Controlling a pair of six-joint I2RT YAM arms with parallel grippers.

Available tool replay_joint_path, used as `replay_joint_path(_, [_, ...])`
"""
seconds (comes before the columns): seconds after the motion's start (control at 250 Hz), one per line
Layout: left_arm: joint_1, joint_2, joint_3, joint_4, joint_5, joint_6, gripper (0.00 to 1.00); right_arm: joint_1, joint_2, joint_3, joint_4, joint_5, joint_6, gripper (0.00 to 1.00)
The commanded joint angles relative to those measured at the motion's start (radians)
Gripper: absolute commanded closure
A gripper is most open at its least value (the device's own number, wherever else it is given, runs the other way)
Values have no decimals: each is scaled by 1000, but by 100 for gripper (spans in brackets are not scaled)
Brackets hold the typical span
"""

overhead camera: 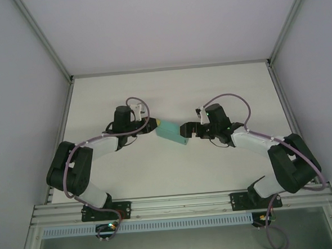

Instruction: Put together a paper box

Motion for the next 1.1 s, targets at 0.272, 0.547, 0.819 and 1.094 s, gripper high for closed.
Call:
replay_joint_path(0.272, [-8, 51, 27, -312, -50, 71, 78, 57, 9, 254, -287, -53, -697, 0])
replay_joint_path(0.547, [-12, 55, 72, -343, -54, 88, 72, 166, 258, 496, -522, 136, -876, 2])
replay_joint_path(0.819, [-12, 55, 80, -358, -48, 106, 69, 194, 380, 552, -508, 325, -928, 15])
replay_joint_path(1.094, [-13, 16, 89, -335, -30, 93, 58, 200, 424, 558, -487, 343, -950, 48])
